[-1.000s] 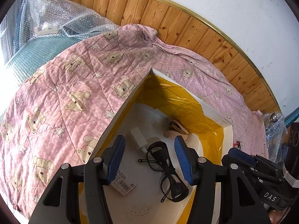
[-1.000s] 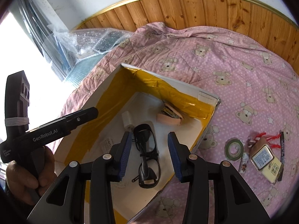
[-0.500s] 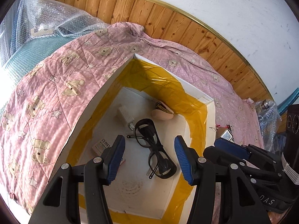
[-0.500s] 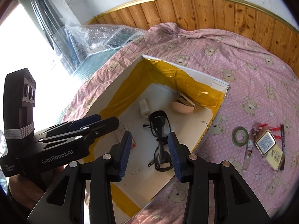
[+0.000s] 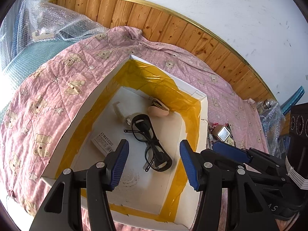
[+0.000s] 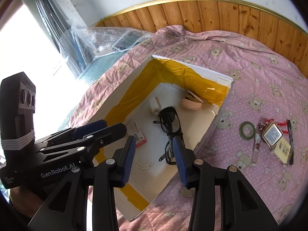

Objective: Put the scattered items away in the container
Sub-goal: 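Withdraw both open grippers from the box toward the remaining items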

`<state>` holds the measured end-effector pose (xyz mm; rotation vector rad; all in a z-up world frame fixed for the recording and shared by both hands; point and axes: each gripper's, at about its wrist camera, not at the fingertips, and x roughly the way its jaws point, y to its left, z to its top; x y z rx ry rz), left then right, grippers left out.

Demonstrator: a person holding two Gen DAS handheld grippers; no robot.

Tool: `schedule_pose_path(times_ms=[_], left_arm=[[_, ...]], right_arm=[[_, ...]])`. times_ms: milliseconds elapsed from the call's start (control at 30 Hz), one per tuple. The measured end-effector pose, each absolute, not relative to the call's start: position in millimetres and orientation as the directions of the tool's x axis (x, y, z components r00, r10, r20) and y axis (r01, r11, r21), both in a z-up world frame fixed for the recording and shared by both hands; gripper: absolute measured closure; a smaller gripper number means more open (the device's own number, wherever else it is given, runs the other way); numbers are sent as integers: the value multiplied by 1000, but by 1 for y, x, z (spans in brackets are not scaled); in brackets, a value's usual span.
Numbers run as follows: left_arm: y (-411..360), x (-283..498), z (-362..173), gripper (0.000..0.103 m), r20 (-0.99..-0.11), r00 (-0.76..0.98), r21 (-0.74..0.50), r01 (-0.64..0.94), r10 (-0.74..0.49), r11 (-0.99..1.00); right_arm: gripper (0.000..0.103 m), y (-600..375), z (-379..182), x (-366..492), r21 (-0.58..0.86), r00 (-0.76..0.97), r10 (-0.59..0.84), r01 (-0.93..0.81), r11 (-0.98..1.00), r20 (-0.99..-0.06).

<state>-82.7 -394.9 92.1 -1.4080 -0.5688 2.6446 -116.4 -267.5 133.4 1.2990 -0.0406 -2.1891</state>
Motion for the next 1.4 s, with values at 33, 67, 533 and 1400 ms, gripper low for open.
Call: schedule_pose_path(times_ms=[33, 67, 533, 1400], left_arm=[[-394, -81, 92, 47, -781, -571, -366, 92, 252, -926], [-393, -80, 93, 47, -780, -572, -367, 90, 254, -926], [-374, -70, 96, 47, -784, -567, -355, 74, 253, -932], [-316, -70, 91, 47, -809, -527, -312, 6, 263, -950]], right_arm=[[59, -266, 134, -115, 312, -352, -498, 467, -827, -792], [59, -265, 134, -114, 312, -353, -498, 467, -827, -792], [59, -246, 135, -105, 338, -363, -512, 445, -829, -778], [59, -183, 126, -100, 398, -386, -528, 370, -840, -757]])
